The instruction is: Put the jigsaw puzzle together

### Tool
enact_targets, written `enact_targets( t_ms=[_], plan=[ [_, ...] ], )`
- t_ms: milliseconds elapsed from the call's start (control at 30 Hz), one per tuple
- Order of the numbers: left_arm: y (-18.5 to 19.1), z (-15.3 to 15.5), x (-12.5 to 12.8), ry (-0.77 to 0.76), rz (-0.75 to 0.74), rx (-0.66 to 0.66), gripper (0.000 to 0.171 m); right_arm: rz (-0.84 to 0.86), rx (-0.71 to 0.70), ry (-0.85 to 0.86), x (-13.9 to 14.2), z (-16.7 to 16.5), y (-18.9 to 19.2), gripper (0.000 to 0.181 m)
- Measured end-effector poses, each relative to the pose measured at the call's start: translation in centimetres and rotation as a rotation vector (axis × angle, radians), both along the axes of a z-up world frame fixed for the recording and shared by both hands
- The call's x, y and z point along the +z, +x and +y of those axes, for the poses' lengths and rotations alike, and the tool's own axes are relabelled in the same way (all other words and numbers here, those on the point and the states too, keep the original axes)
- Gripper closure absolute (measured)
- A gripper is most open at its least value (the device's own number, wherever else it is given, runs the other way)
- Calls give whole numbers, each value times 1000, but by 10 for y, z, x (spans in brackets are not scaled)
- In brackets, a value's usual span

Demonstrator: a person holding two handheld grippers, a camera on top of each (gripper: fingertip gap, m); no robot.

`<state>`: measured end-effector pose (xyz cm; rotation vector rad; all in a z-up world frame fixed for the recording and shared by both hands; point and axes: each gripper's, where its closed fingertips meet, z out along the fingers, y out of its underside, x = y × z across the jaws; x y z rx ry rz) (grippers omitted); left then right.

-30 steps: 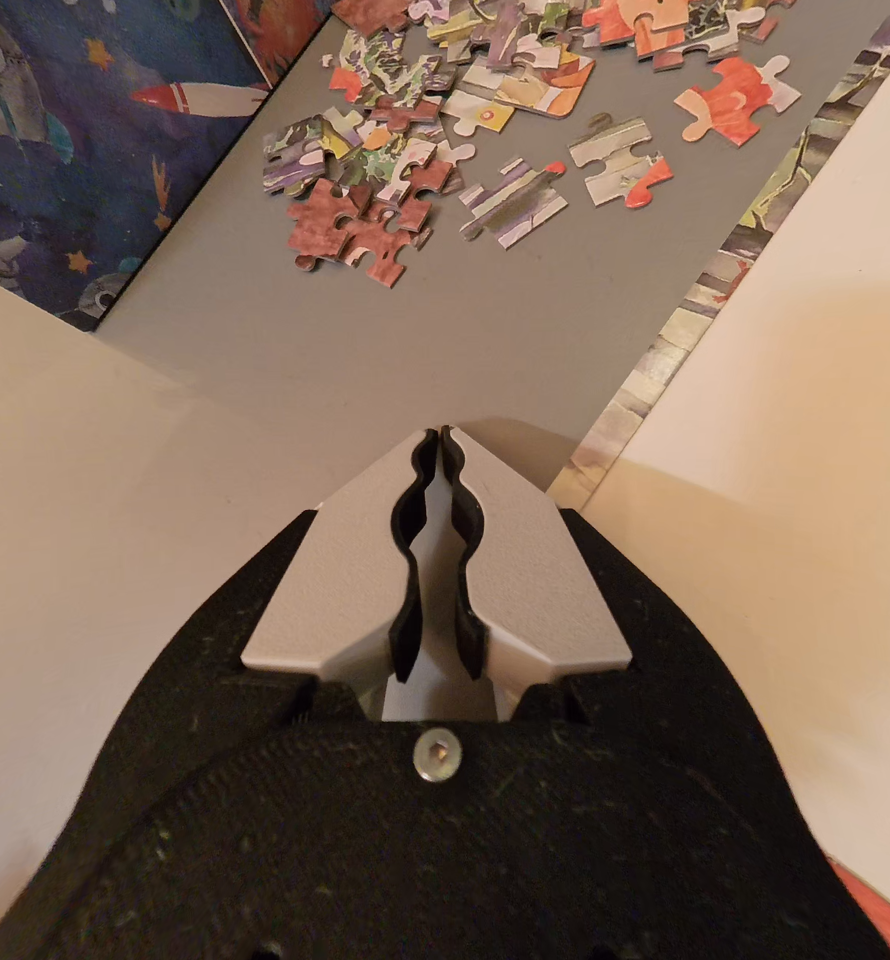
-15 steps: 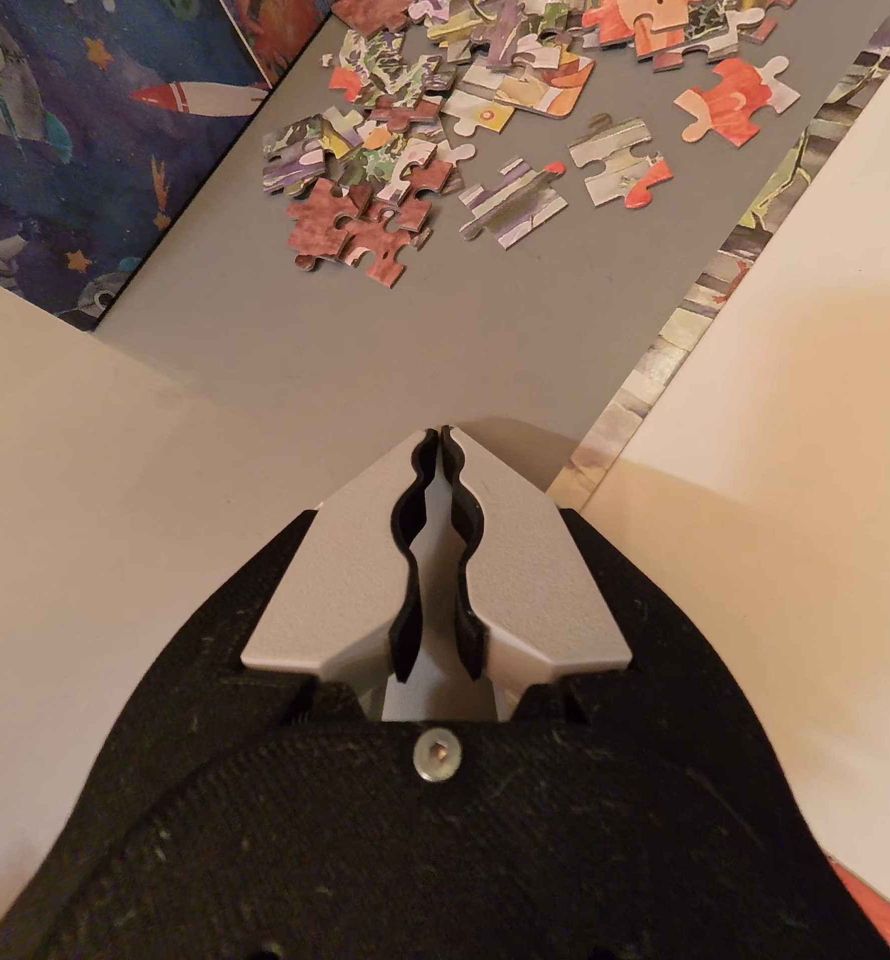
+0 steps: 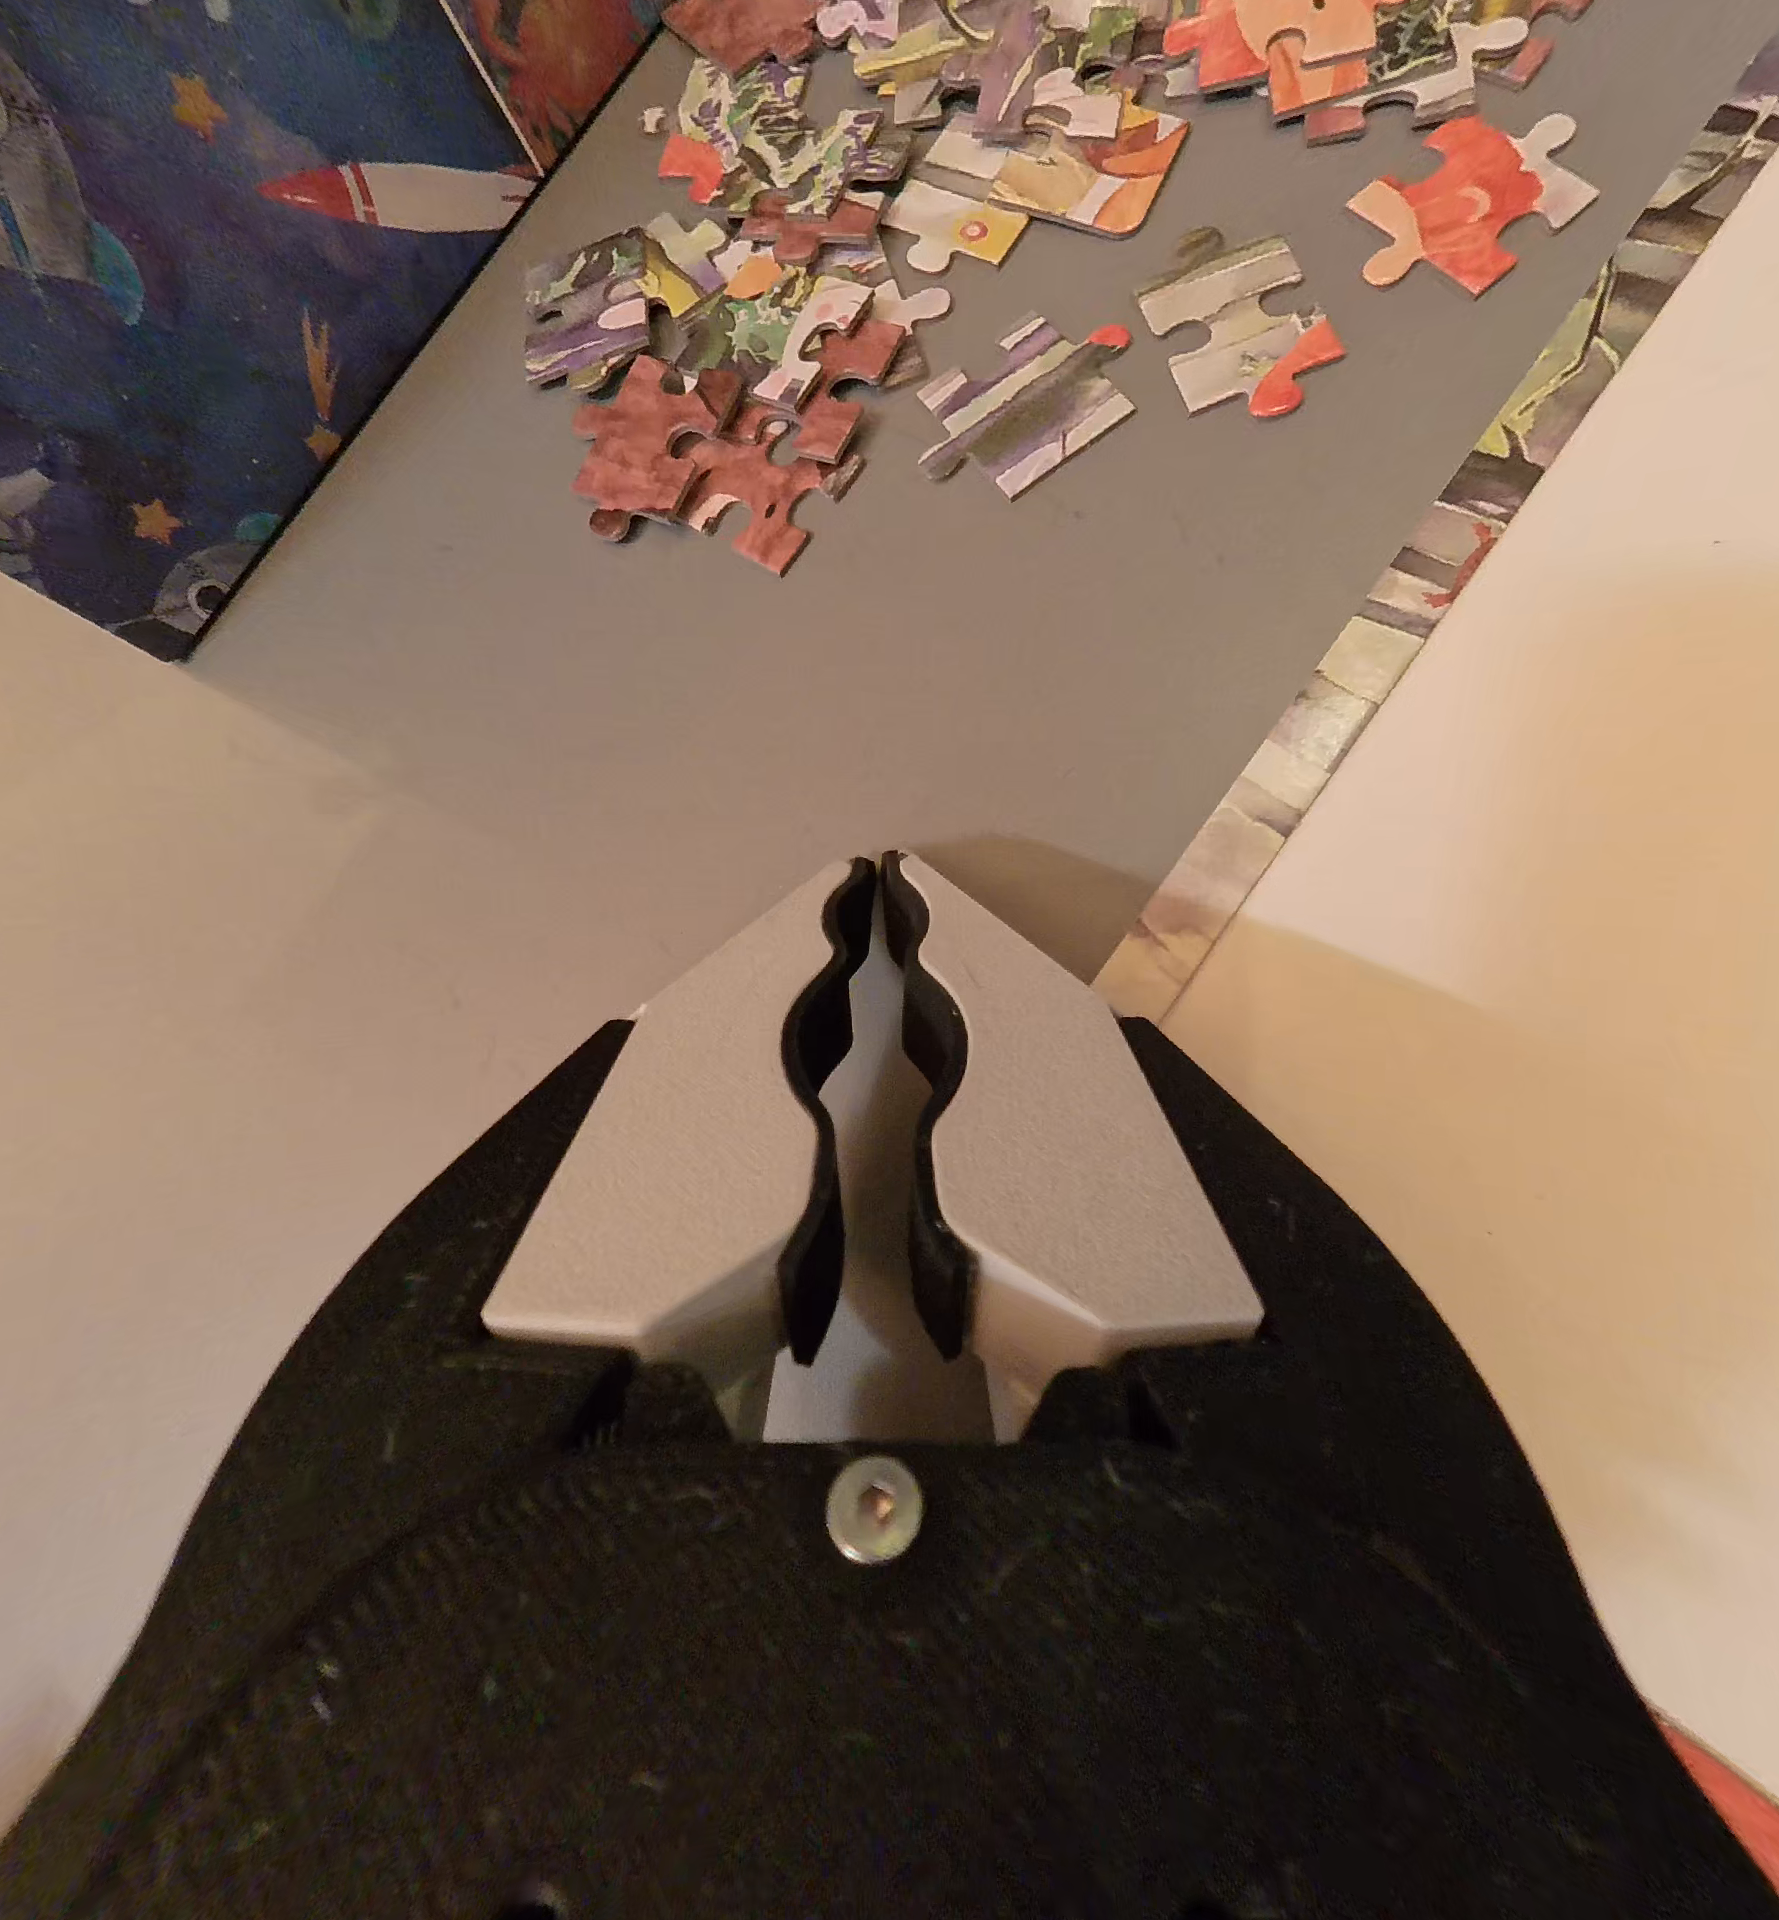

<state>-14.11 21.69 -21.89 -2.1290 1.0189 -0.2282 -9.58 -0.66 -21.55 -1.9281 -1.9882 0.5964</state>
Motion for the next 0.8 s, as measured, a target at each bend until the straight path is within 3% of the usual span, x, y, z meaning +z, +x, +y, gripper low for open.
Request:
enact_targets(
  t_ms=[800],
  plan=[
    [0, 0, 0, 1, 1, 0, 169, -22, -6, 65, 0, 8, 3, 151]
  ],
)
